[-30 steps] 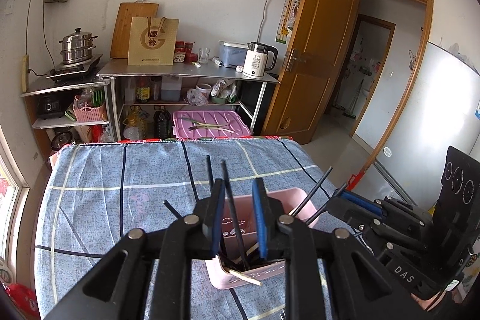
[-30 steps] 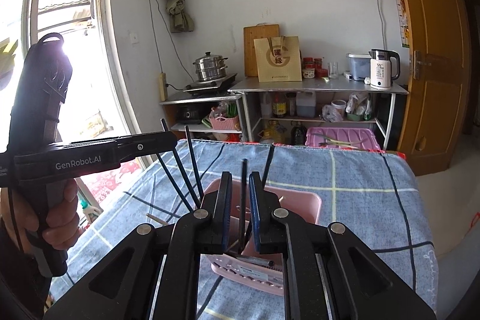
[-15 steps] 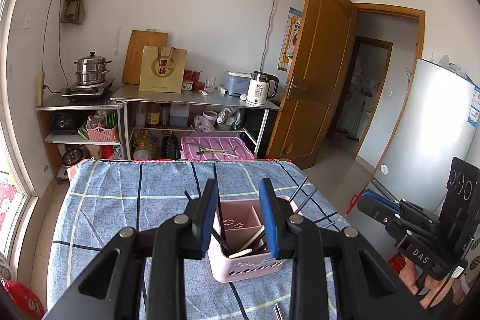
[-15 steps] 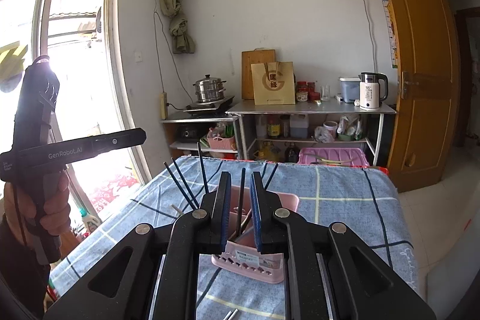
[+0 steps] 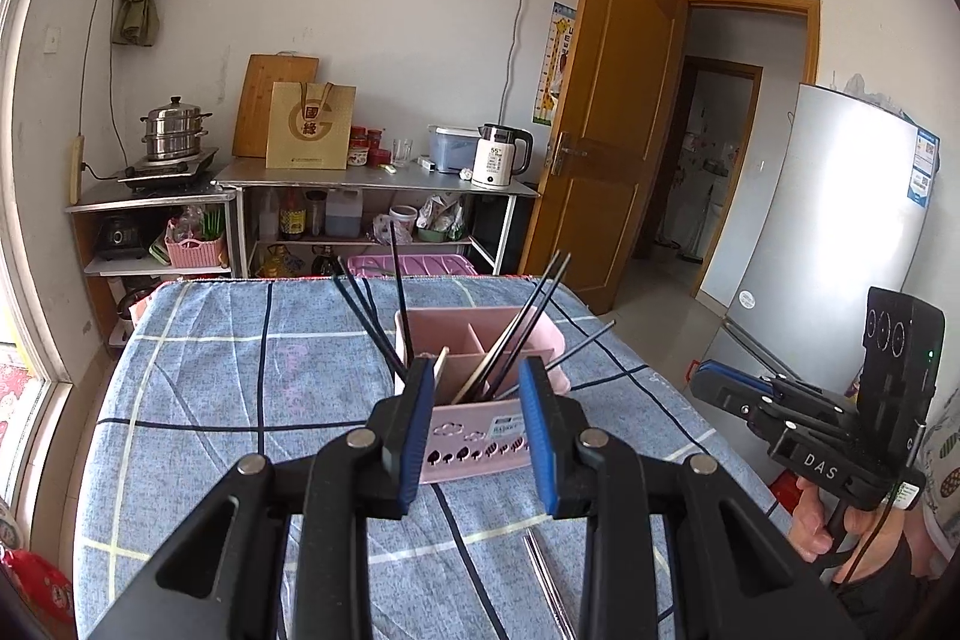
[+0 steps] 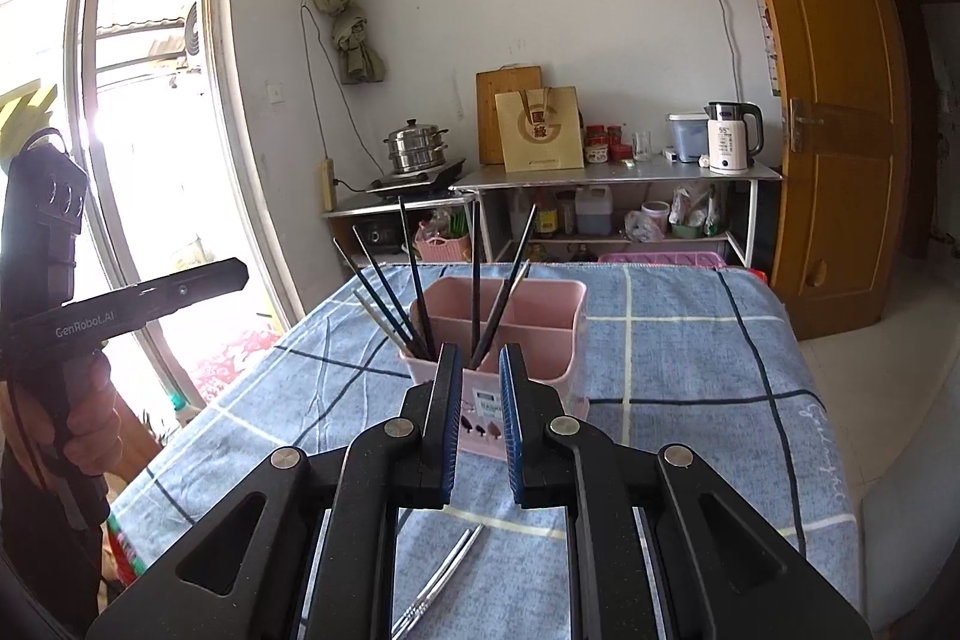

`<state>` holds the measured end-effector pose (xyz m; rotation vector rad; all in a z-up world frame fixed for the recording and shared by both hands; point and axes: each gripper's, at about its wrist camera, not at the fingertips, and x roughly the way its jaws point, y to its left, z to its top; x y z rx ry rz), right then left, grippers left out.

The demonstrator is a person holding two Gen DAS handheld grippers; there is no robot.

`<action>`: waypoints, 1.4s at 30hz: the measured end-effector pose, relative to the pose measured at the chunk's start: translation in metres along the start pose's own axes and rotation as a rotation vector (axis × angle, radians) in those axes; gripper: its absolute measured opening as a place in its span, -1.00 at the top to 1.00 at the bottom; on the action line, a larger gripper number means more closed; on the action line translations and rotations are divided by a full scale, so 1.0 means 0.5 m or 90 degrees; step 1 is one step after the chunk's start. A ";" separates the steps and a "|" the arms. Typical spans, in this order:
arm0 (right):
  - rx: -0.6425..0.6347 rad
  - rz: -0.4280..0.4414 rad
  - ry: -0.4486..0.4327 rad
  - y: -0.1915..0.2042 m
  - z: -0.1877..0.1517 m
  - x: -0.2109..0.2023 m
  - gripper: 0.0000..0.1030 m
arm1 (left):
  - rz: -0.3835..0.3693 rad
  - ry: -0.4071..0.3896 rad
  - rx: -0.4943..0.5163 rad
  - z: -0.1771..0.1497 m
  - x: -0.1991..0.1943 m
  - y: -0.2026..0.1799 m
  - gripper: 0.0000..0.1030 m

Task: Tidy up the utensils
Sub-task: 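Move both tools down to the last pair of metal chopsticks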

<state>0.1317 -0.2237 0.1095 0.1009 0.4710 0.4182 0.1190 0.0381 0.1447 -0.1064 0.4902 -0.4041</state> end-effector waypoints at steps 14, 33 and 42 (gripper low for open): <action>0.056 0.000 0.090 -0.037 -0.115 0.042 0.75 | -0.002 0.135 -0.037 -0.187 0.096 -0.006 0.28; 0.082 0.007 0.137 -0.066 -0.177 0.065 0.72 | 0.026 0.284 0.013 -0.343 0.228 -0.108 0.13; 0.083 0.014 0.136 -0.068 -0.181 0.062 0.72 | 0.065 0.274 0.039 -0.352 0.219 -0.133 0.00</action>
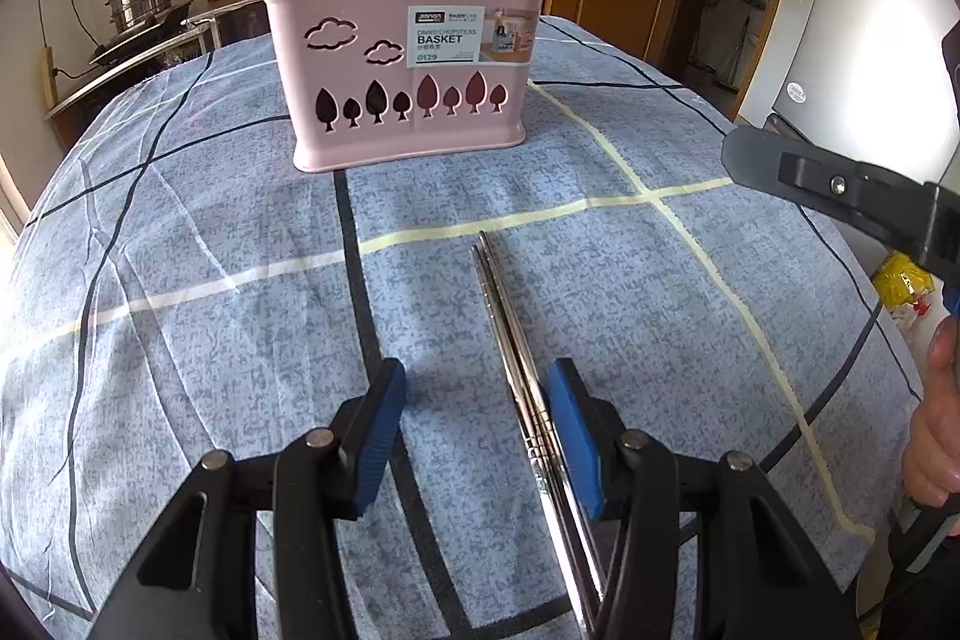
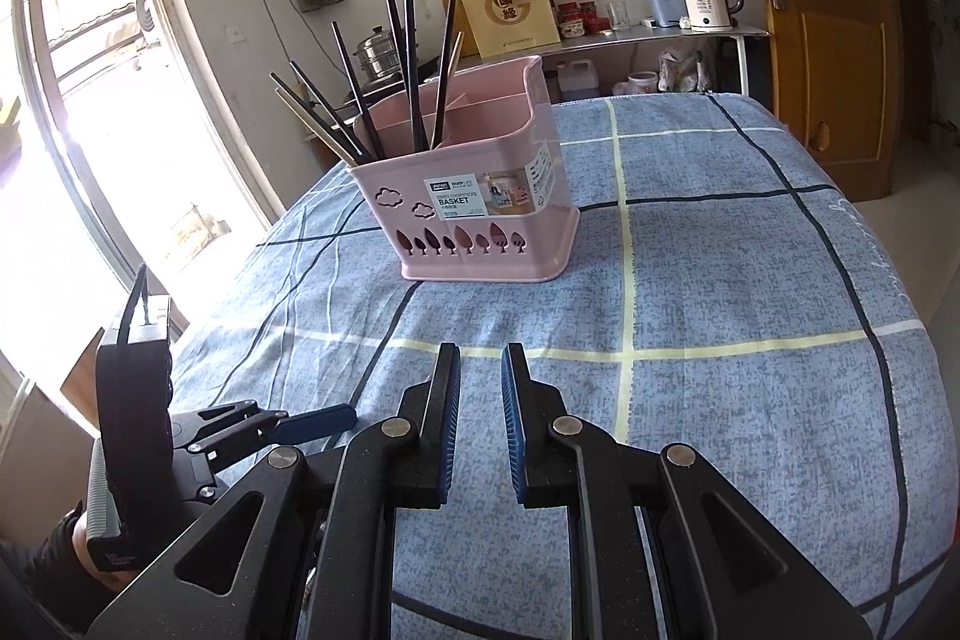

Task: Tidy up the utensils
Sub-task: 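Move both tools down to the last pair of metal chopsticks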

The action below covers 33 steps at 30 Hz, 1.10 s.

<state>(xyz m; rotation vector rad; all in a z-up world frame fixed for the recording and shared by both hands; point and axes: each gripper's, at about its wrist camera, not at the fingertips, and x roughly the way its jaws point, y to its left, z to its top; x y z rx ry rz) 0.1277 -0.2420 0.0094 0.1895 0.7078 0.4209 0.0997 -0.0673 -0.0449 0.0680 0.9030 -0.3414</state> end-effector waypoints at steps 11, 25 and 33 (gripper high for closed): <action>0.001 0.007 0.001 -0.004 -0.005 0.002 0.72 | 0.059 -0.015 -0.040 -0.023 -0.025 0.065 -0.03; -0.015 0.016 0.012 0.013 -0.006 0.016 0.72 | 0.061 -0.030 -0.111 -0.050 -0.057 0.147 -0.03; -0.014 0.016 0.015 0.011 -0.006 0.021 0.72 | 0.079 -0.035 -0.135 -0.058 -0.067 0.165 -0.03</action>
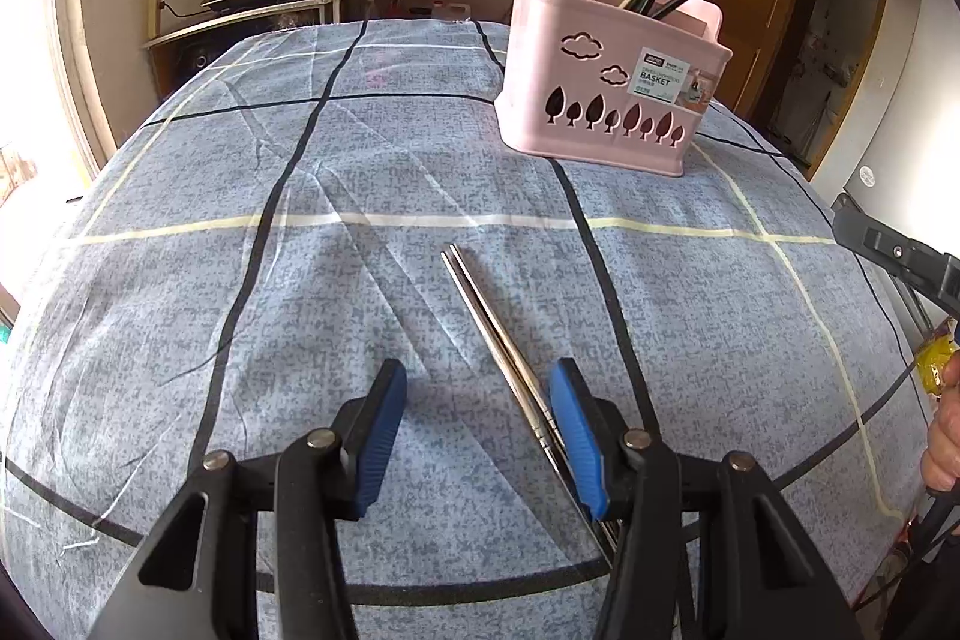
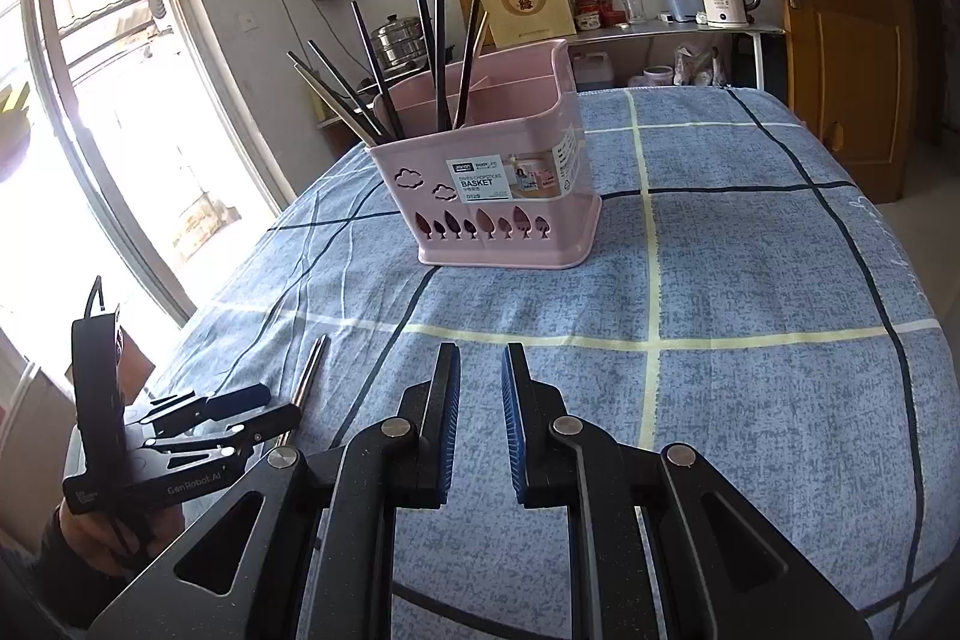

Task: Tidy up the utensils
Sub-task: 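Move both tools down to the last pair of metal chopsticks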

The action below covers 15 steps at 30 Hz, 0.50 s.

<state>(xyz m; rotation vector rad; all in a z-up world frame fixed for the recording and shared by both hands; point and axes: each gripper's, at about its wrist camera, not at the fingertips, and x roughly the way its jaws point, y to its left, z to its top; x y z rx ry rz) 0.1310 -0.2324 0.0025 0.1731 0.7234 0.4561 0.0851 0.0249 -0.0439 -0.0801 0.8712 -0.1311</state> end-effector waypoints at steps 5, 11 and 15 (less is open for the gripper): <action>0.003 0.000 0.001 -0.005 0.000 0.002 0.72 | 0.007 -0.007 -0.022 0.000 -0.008 0.014 -0.03; 0.001 0.002 0.001 -0.002 0.000 0.003 0.72 | 0.024 -0.006 -0.034 -0.002 -0.002 0.021 -0.04; -0.001 0.005 0.000 -0.001 0.000 0.001 0.72 | 0.033 0.001 -0.048 0.001 0.000 0.020 -0.04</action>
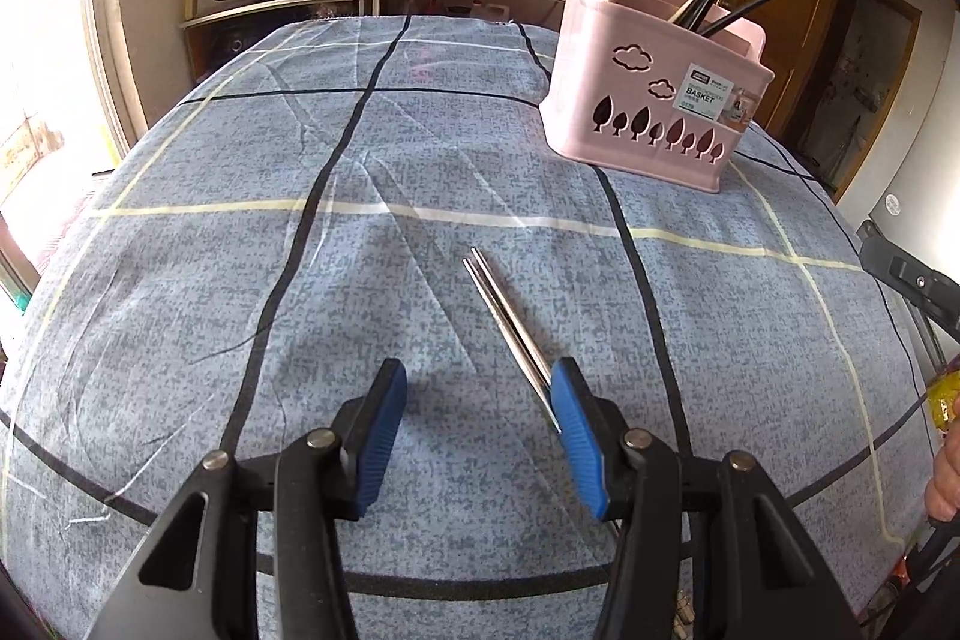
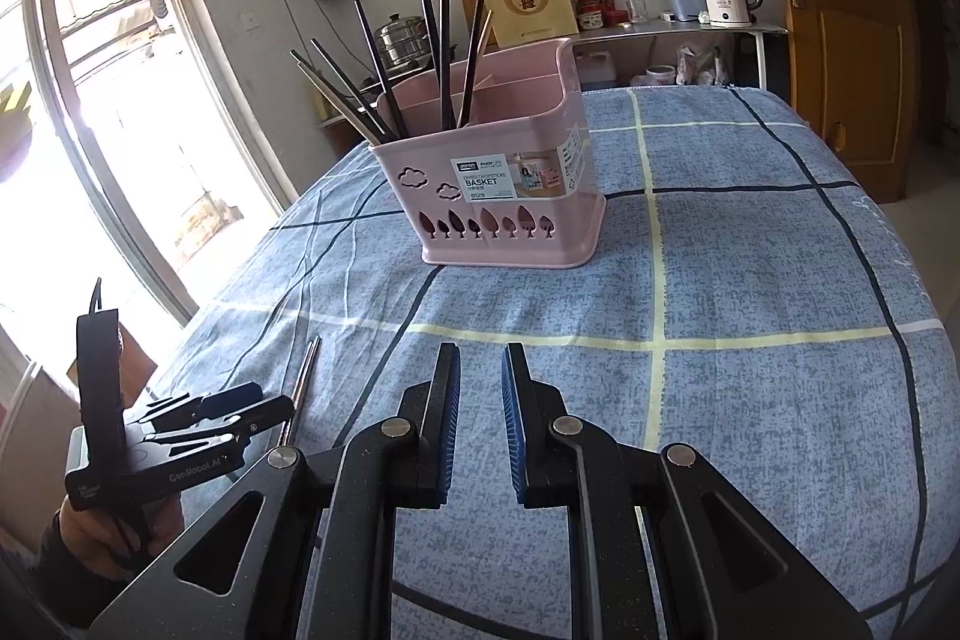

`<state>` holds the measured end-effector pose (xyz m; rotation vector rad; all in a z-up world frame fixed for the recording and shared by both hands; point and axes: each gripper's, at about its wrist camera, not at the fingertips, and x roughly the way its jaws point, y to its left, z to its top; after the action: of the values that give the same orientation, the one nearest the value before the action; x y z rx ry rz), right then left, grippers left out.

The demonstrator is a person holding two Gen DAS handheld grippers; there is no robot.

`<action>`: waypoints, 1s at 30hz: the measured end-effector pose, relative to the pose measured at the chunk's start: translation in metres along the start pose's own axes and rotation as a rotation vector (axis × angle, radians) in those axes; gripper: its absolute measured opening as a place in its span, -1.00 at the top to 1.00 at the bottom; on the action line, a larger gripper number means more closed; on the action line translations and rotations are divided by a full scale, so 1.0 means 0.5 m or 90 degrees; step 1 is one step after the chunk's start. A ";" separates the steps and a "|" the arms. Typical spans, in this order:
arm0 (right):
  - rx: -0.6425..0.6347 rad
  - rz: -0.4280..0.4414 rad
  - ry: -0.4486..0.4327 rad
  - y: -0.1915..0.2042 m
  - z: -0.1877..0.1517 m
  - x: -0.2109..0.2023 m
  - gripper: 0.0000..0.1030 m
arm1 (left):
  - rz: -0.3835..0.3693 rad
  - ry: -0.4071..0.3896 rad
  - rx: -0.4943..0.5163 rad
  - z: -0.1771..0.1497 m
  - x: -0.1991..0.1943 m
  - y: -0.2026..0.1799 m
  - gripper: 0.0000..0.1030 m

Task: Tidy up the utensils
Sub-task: 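Move both tools down to the last pair of metal chopsticks, then close the left tool on one metal chopstick while the right tool grasps the other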

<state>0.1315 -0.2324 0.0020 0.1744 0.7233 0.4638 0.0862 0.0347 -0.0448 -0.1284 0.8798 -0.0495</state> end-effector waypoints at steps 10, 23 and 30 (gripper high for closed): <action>-0.002 0.007 -0.003 0.003 -0.002 -0.003 0.72 | 0.054 0.011 0.004 -0.003 0.005 -0.014 -0.02; -0.007 0.009 0.005 0.012 -0.005 0.005 0.72 | -0.113 0.021 0.039 0.007 -0.001 -0.063 -0.01; -0.017 0.016 0.018 0.032 -0.009 0.018 0.72 | -0.071 0.018 0.112 -0.019 0.007 -0.101 -0.01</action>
<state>0.1287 -0.2141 -0.0015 0.1520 0.7422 0.5008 0.0815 -0.0167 -0.0468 -0.0115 0.8923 -0.2323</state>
